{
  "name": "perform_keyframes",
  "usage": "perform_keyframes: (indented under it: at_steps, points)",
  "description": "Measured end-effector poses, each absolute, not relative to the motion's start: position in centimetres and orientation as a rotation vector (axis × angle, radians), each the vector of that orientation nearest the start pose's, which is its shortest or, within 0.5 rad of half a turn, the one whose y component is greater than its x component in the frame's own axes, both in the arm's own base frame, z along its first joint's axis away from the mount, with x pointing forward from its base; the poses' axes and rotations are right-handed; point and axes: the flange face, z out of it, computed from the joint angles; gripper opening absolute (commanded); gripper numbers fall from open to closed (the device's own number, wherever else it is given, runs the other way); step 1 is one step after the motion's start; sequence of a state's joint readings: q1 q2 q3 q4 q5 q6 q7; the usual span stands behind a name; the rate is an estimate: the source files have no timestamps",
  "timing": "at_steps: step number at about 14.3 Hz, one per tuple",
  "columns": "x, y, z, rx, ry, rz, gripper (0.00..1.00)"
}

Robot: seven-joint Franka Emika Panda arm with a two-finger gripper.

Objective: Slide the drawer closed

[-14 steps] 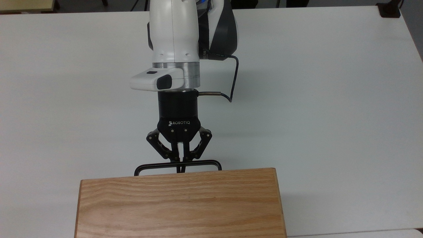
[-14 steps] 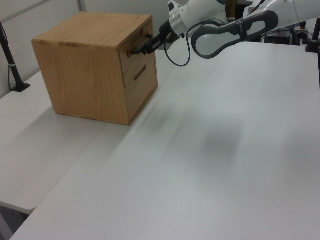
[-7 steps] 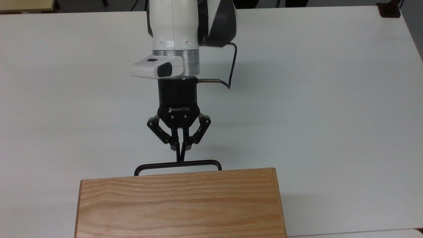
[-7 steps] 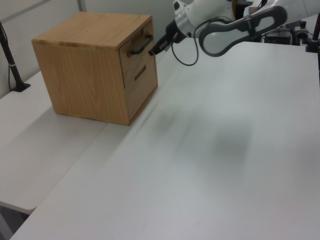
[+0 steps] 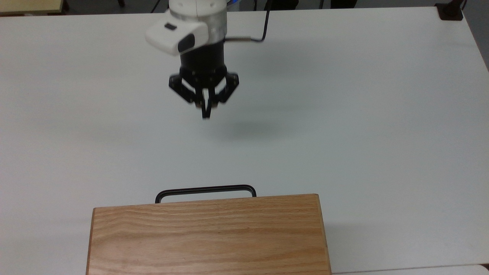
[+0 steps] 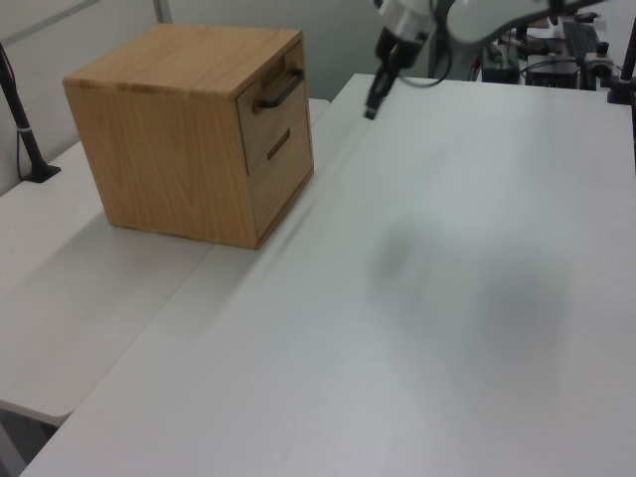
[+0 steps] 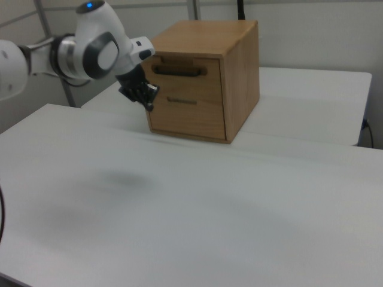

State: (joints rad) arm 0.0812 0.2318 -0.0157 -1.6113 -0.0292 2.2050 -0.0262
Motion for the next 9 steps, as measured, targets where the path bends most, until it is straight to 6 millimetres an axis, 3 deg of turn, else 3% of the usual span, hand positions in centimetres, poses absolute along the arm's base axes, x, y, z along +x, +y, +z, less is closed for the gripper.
perform_keyframes:
  at_steps: [6, 7, 9]
  points:
    - [60.3, 3.5, 57.3, -3.167, -0.152, -0.21, 0.03]
    - [59.2, 3.0, 58.1, -3.174, -0.142, -0.169, 0.1]
    - [57.4, 2.4, 59.4, -3.179, -0.124, -0.09, 0.58]
